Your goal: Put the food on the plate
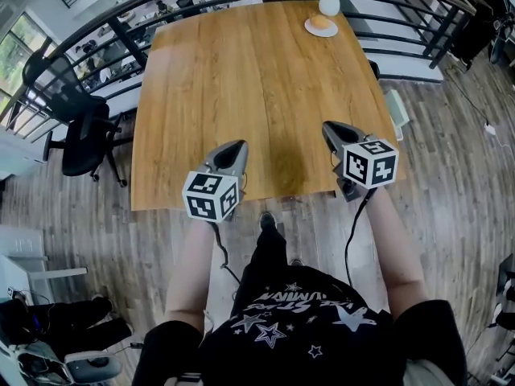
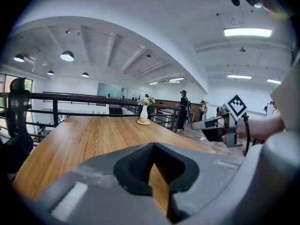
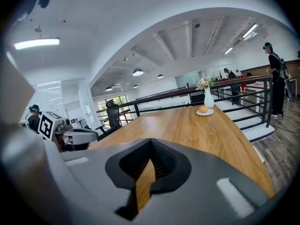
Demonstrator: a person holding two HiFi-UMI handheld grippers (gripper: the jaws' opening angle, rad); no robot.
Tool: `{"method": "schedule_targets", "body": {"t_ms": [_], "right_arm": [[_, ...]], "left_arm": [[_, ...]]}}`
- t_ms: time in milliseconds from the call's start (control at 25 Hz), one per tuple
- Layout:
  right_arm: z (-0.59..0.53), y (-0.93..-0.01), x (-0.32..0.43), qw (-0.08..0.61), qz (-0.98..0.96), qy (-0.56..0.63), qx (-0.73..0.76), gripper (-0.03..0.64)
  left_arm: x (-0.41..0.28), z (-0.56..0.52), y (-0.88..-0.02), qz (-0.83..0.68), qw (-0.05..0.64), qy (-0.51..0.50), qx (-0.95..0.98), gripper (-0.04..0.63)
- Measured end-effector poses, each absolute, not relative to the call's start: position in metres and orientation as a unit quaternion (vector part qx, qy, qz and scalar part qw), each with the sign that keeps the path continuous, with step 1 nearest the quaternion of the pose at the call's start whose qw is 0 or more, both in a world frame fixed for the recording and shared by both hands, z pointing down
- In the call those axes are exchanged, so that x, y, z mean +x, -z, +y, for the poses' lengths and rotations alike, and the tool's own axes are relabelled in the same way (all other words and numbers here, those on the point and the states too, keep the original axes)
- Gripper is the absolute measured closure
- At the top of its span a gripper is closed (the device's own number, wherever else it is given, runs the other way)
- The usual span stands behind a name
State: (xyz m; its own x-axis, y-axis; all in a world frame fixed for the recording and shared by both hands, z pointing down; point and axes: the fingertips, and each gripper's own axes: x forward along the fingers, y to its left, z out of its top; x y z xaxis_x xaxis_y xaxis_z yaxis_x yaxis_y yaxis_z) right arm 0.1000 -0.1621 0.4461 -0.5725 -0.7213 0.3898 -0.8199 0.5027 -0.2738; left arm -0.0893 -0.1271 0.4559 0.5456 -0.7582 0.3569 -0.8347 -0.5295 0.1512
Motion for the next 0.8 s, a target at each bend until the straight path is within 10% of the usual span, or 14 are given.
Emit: {"method": "schedule_targets", "body": {"t_ms": [800], "right_arm": [[-0.016, -0.417, 0.107, 0.094, -0.873, -0.219, 0.427, 0.615]], "left_arm": [[-0.090, 0.036, -0.431, -0.488, 0.159, -0.108, 0.851, 0.595]]}}
